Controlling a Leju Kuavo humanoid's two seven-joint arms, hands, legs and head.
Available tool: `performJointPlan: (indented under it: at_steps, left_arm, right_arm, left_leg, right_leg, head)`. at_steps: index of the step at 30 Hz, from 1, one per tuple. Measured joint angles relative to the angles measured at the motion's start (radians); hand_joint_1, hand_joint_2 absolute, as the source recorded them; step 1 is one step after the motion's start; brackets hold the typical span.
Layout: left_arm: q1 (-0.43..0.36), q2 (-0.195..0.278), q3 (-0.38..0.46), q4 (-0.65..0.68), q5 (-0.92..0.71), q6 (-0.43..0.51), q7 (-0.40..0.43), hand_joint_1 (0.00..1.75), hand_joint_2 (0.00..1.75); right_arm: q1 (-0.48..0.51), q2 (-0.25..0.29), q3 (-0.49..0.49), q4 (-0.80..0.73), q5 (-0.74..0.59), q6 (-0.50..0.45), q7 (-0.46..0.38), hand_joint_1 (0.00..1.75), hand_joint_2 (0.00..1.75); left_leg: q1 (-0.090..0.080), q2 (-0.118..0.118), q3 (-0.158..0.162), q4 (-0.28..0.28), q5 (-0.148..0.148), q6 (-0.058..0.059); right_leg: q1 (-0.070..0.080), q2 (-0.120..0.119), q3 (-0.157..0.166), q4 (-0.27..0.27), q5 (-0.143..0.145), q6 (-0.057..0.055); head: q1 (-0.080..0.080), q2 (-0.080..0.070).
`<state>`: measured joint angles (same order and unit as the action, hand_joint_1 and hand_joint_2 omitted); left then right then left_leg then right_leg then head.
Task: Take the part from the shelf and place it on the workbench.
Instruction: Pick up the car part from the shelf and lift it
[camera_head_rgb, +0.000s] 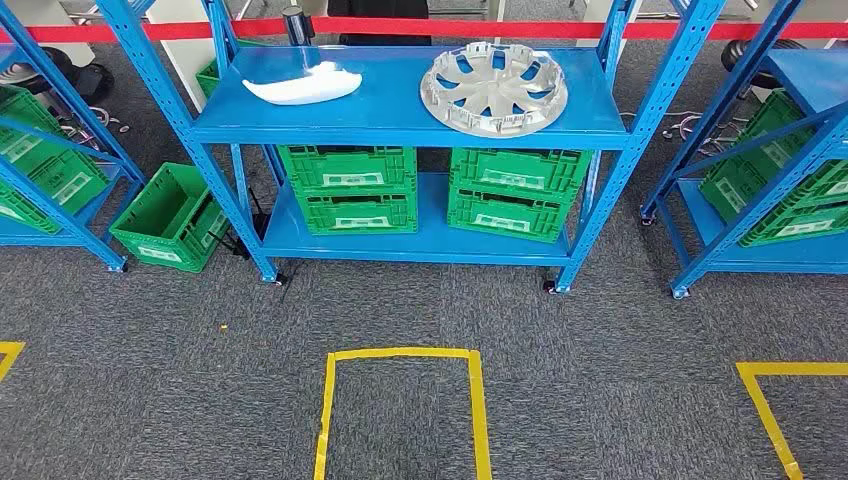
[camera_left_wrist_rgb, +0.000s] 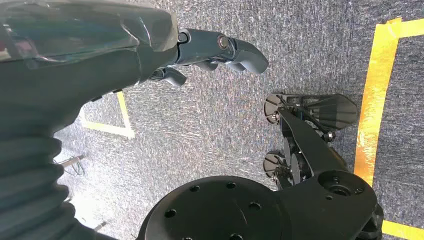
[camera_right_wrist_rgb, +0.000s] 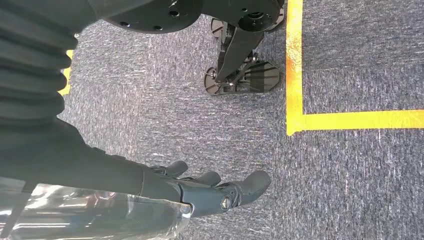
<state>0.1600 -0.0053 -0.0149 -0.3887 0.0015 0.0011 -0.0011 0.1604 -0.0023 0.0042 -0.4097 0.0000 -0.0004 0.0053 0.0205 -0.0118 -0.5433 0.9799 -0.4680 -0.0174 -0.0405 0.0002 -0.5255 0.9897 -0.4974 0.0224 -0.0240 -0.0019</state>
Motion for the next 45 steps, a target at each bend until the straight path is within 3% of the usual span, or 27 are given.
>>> performJointPlan:
  at_steps: [22,24,26,28,42,45]
  left_arm:
    - [-0.003,0.001,-0.005,0.000,0.004,0.002,0.000,0.00,1.75]
    - [-0.011,0.003,-0.021,0.000,0.019,0.008,0.003,0.00,1.75]
    - [-0.021,0.006,-0.042,0.000,0.040,0.016,0.007,0.00,0.87]
    - [-0.032,0.010,-0.065,0.000,0.064,0.025,0.013,0.00,0.00]
    - [-0.120,0.035,-0.226,-0.016,0.290,0.048,-0.018,0.00,0.00]
    - [-0.139,0.040,-0.257,-0.037,0.342,0.041,-0.038,0.00,0.00]
  right_arm:
    - [-0.002,0.000,0.010,0.001,-0.009,0.000,0.000,0.00,1.75]
    - [-0.007,-0.002,0.039,0.002,-0.034,-0.001,0.002,0.00,0.87]
    - [-0.015,-0.004,0.078,0.004,-0.069,-0.003,0.006,0.00,0.00]
    - [-0.023,-0.007,0.118,0.008,-0.110,-0.006,0.013,0.00,0.00]
    - [-0.071,-0.046,0.442,0.047,-0.403,-0.028,0.052,0.00,0.00]
    - [-0.081,-0.057,0.510,0.056,-0.468,-0.033,0.055,0.00,1.31]
  left_leg:
    - [0.000,0.000,0.000,0.000,0.000,0.000]
    - [0.000,0.000,0.000,0.000,0.000,0.000]
    - [0.000,0.000,0.000,0.000,0.000,0.000]
    - [0.000,0.000,0.001,0.000,0.000,0.000]
    - [0.000,0.000,0.001,0.000,0.000,0.000]
    - [0.000,0.000,0.001,0.001,0.001,0.000]
  right_leg:
    - [0.000,0.000,0.000,0.000,0.000,0.000]
    - [0.000,0.000,0.000,0.000,0.000,0.000]
    - [0.000,0.000,0.000,0.000,0.000,0.000]
    - [0.000,0.000,0.001,0.000,0.000,0.000]
    - [0.000,0.000,0.001,0.000,0.000,0.000]
    - [0.000,0.000,0.001,0.000,0.000,0.000]
  head:
    - [0.000,0.000]
    - [0.000,0.000]
    - [0.000,0.000]
    - [0.000,0.000]
    - [0.000,0.000]
    - [0.000,0.000]
